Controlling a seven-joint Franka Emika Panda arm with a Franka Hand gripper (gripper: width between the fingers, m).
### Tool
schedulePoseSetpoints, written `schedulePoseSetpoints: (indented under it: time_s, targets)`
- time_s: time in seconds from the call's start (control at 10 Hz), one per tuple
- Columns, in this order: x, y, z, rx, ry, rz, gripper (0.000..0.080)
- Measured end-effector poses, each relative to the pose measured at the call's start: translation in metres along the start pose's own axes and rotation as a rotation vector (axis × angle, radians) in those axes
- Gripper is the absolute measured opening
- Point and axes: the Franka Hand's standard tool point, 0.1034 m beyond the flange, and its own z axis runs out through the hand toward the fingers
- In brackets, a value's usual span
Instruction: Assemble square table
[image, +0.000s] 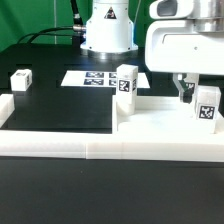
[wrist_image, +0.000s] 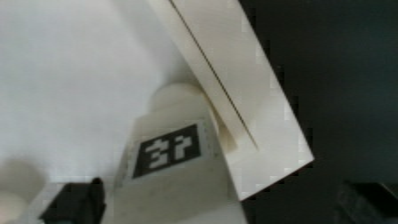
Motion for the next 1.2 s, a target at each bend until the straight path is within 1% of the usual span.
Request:
schedulePoseSetpoints:
  time_s: [0.1, 0.2, 0.3, 0.4, 0.5, 0.6, 0.7, 0.8, 0.9, 1.0, 1.2]
  targets:
    - [0.001, 0.001, -0.001, 0.0, -0.001, -0.105, 0.0649]
    - [0.004, 0.005, -0.001, -0.001, -0.001, -0.213, 0.0649]
    - [0.004, 0.006, 0.0, -0.005, 0.001, -0.238, 0.0649]
    - [0.004, 0.005, 0.0, -0.004, 0.0, -0.188, 0.0649]
    - [0.004, 0.006, 0.0, -0.005, 0.0, -0.189, 0.0516]
    - [0.004, 0.006, 0.0, -0.004, 0.0, -0.151, 0.0516]
    - [0.004, 0.008, 0.001, -0.007, 0.0, -0.046, 0.0378]
    - [0.005, 0.011, 0.001, -0.012, 0.0, 0.042, 0.0297]
    - [0.006, 0.012, 0.002, -0.011, 0.0, 0.1, 0.0297]
    - [0.007, 0.014, 0.001, -0.014, 0.002, 0.261, 0.0297]
    - [0.005, 0.015, 0.001, -0.031, -0.012, 0.559, 0.0297]
